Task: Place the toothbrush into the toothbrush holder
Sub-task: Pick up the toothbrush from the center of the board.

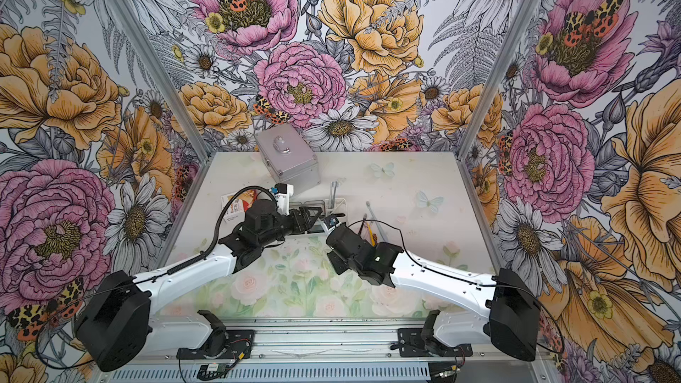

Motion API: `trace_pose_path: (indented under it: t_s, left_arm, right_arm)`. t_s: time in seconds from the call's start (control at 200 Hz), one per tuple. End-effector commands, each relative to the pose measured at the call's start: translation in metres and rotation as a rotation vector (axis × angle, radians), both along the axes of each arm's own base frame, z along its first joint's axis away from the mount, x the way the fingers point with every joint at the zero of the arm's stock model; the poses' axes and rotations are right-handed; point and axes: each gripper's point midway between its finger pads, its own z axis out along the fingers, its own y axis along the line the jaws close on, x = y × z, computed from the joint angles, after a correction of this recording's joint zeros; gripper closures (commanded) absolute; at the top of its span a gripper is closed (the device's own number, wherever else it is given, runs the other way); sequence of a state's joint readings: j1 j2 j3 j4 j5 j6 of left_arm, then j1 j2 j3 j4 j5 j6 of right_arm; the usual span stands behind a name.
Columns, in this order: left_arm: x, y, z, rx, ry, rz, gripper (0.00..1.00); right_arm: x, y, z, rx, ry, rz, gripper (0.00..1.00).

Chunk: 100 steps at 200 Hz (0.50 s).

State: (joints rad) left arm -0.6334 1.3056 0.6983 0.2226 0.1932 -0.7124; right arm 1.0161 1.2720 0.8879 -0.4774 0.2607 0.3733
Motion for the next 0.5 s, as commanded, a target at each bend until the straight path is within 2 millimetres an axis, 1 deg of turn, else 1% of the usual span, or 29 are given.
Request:
trace_pose_path:
  t_s: [0.0, 0.11, 0.28, 0.44, 0.495]
  left_arm:
    - [0.003, -0.015, 0.021, -0.076, -0.03, -0.032, 0.32]
    - [0.003, -0.022, 0.025, -0.093, -0.037, -0.045, 0.4]
    - [0.002, -0.03, 0.026, -0.097, -0.039, -0.064, 0.56]
    - [0.002, -0.036, 0.025, -0.103, -0.04, -0.072, 0.58]
    - [0.002, -0.037, 0.025, -0.106, -0.039, -0.078, 0.62]
  right_arm:
    - [0.003, 0.0, 0.006, 0.007, -0.037, -0.004, 0.96]
    - [0.003, 0.0, 0.005, 0.002, -0.04, -0.007, 0.96]
    - [0.005, -0.003, 0.007, 0.001, -0.051, -0.021, 0.96]
    - [0.006, -0.005, 0.009, -0.001, -0.059, -0.028, 0.96]
    - [0.007, -0.006, 0.009, -0.003, -0.063, -0.037, 0.96]
